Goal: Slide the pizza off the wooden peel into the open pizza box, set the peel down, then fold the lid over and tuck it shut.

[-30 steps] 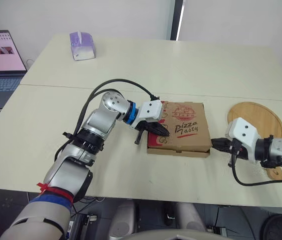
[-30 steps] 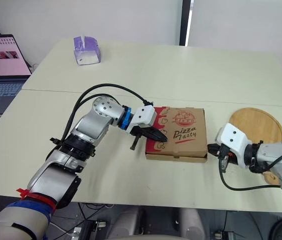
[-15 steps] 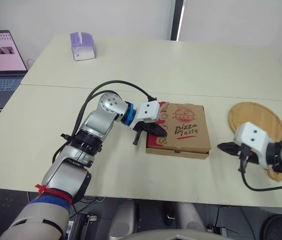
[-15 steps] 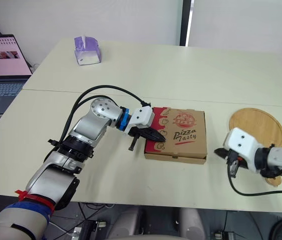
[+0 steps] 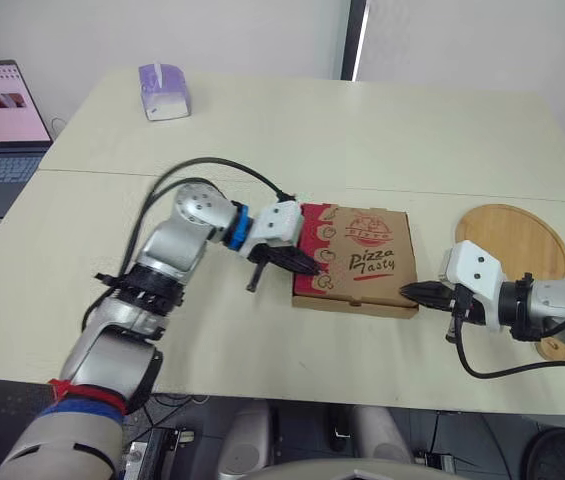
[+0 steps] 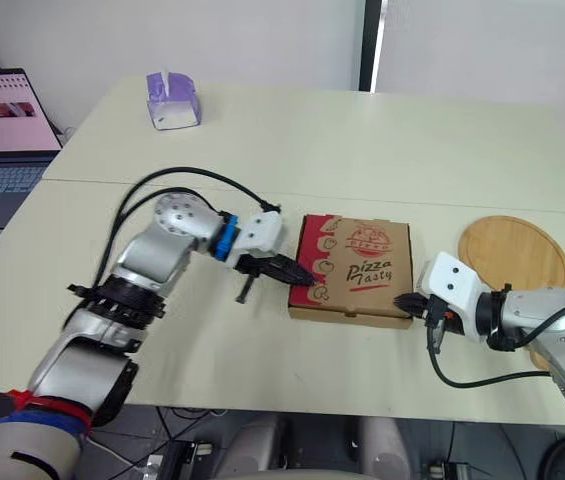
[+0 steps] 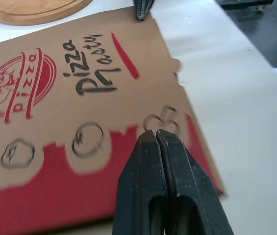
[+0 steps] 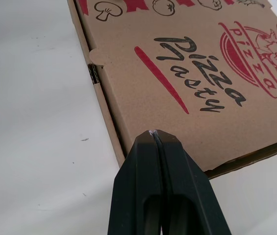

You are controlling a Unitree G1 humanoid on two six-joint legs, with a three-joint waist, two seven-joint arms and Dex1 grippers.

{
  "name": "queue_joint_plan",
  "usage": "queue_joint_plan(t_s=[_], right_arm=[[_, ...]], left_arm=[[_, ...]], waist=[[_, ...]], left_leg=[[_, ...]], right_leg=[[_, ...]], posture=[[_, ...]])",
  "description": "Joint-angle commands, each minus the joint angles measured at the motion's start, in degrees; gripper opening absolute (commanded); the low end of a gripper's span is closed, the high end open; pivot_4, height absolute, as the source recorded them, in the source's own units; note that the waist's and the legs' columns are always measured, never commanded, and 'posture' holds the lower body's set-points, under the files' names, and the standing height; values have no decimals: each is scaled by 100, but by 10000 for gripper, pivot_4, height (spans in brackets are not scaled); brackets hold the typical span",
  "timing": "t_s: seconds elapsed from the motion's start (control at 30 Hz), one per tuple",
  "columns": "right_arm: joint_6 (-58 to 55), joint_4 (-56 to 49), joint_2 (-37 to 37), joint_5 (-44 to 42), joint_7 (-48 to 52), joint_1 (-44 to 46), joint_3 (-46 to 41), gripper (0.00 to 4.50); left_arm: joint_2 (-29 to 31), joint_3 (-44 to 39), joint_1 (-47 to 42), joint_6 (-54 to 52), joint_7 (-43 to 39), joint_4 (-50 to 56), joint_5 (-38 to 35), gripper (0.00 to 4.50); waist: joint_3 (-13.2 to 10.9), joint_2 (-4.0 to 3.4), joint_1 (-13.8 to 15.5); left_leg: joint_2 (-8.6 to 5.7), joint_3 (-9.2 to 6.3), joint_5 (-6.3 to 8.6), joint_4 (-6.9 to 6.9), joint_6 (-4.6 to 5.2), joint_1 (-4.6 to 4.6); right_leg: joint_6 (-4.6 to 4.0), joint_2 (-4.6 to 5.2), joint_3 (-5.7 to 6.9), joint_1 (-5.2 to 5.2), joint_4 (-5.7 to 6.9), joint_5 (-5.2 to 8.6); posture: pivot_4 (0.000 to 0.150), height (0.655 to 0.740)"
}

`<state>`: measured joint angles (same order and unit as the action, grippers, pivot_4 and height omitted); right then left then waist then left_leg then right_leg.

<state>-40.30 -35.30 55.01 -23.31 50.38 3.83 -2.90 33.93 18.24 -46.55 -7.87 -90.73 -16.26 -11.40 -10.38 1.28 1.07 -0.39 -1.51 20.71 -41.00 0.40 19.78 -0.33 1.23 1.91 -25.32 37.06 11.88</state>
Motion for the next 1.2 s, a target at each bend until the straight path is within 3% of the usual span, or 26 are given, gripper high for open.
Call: queue_joint_plan(t_s=[0.03,0.13,0.37,0.8,1.2], right_arm=[[72,-89,-18,24,-34,28,4,502],[83,-78,-17,14,-44,41,23,502],[121,47,3,64,-16,109,127,502],[466,301,-140,497,-188,-75,511,502],[191,59,-51,-212,-113,-65,-1022,502]], left_arm=[[449,-207,248,193,-168,183,-44,0],[586,-289,571,333,92,193,68,0],[282,-280,1112,437,921,396,253,0],[288,-405,828,-131,811,709,-92,0],[-153,-294,769,-263,1252,936,-120,0]], waist=[[1,-3,0],[2,-3,-1],[1,-2,38],[2,-1,27],[2,-1,27]], left_leg=[[1,0,0,0,0,-1],[0,7,0,0,0,-4],[-6,3,0,-5,0,2],[-6,7,0,-5,0,-2],[-3,4,0,-4,0,-1]], right_leg=[[0,-1,1,1,0,0],[0,-2,-3,2,1,0],[1,5,-3,3,-5,0],[0,3,-2,4,0,-1],[0,3,-4,3,1,-1]], posture=[[1500,7218],[1500,7218],[1500,7218],[1500,7218],[1500,7218]])
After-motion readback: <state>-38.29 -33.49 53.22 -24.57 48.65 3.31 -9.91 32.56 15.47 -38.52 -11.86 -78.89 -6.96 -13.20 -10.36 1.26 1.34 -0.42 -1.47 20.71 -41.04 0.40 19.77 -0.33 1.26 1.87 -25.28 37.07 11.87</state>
